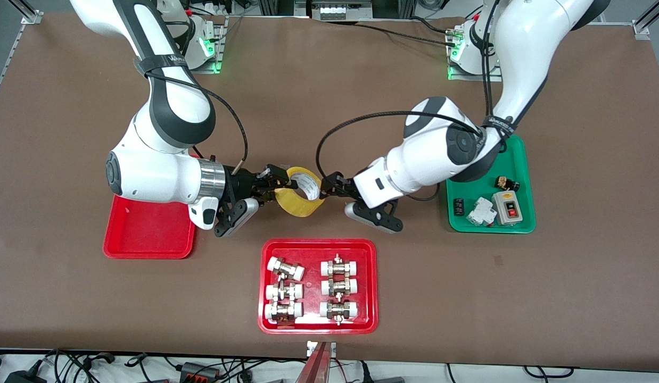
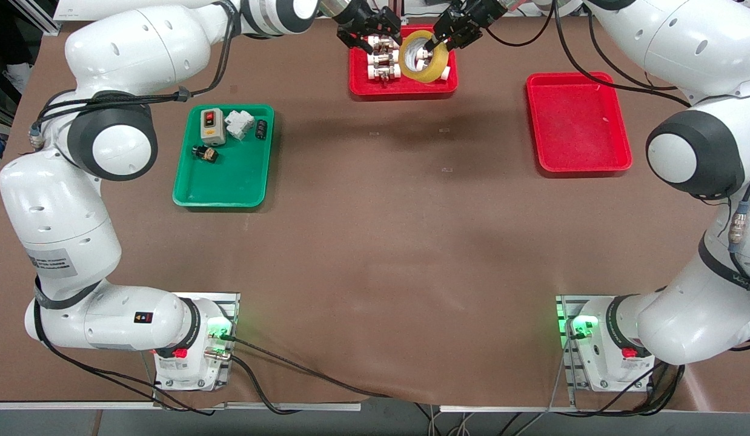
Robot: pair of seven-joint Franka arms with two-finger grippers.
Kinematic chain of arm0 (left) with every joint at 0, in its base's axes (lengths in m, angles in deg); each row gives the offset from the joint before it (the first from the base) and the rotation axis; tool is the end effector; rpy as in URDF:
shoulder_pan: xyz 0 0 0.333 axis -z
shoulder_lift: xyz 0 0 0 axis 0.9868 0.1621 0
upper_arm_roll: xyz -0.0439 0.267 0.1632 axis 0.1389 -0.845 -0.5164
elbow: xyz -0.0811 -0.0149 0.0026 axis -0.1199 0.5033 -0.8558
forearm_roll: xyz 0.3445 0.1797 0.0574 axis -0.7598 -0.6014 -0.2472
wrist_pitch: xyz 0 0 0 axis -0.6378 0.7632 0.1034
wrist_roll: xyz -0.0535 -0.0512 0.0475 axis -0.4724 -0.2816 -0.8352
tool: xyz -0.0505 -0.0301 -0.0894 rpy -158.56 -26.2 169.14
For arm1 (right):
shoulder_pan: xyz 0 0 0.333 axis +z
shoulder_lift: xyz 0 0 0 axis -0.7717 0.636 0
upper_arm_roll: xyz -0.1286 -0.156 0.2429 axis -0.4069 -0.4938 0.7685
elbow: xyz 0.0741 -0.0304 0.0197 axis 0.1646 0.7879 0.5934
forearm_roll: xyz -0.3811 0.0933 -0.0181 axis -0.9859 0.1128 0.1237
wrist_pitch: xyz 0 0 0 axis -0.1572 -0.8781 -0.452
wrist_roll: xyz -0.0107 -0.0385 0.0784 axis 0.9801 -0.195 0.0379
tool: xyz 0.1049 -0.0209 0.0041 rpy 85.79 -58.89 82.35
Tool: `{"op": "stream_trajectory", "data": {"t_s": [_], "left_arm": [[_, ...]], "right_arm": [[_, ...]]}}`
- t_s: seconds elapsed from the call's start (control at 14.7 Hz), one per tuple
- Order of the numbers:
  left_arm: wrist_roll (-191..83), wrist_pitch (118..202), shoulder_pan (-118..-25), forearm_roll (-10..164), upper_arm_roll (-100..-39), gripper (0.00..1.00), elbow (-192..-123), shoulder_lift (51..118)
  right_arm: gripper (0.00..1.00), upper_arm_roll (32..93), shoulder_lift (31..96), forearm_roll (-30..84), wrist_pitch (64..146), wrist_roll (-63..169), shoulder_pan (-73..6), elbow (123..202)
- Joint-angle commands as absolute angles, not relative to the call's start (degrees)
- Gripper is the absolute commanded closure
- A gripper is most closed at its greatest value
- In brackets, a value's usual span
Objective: Left arm passes tape to right arm into tray
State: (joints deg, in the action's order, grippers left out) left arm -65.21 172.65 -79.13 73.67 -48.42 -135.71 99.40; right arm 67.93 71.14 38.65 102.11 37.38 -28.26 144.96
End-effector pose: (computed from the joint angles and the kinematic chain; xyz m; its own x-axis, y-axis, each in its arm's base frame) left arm 0.6414 -0.3872 0.4107 0.9871 -0.1224 0.1029 -0.1590 -0.8198 0.5501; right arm 0.6464 0.3158 0.4026 0.9302 0.3422 0.1324 0.3351 -0.6454 -0.6864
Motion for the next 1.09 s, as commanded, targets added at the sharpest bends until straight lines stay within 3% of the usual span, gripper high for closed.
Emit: {"op": "stream_trajectory", "data": {"t_s": [0.0,0.2,0.41,0.68,1.02], "left_arm": [[-65.56,163.0,-83.12,72.29,-47.46,0.0,-135.14,96.28],[-63.8,153.31,-86.46,72.29,-47.55,0.0,-135.05,93.64],[-55.92,143.12,-91.2,72.29,-47.55,0.0,-134.79,90.56],[-42.81,127.47,-97.88,72.11,-47.55,0.0,-134.35,86.08],[-41.38,116.12,-100.71,60.28,-47.55,0.0,-134.17,82.03]], "right_arm": [[0.63,68.04,71.24,38.8,101.13,37.1,-28.54,144.63],[0.63,67.42,71.42,38.09,101.21,37.54,-29.67,145.43],[0.63,67.42,71.51,37.92,100.43,37.72,-35.9,145.51],[0.63,66.45,72.47,32.83,92.97,37.55,-48.37,146.47],[0.63,66.45,76.25,32.91,81.81,36.93,-60.68,147.62]]}}
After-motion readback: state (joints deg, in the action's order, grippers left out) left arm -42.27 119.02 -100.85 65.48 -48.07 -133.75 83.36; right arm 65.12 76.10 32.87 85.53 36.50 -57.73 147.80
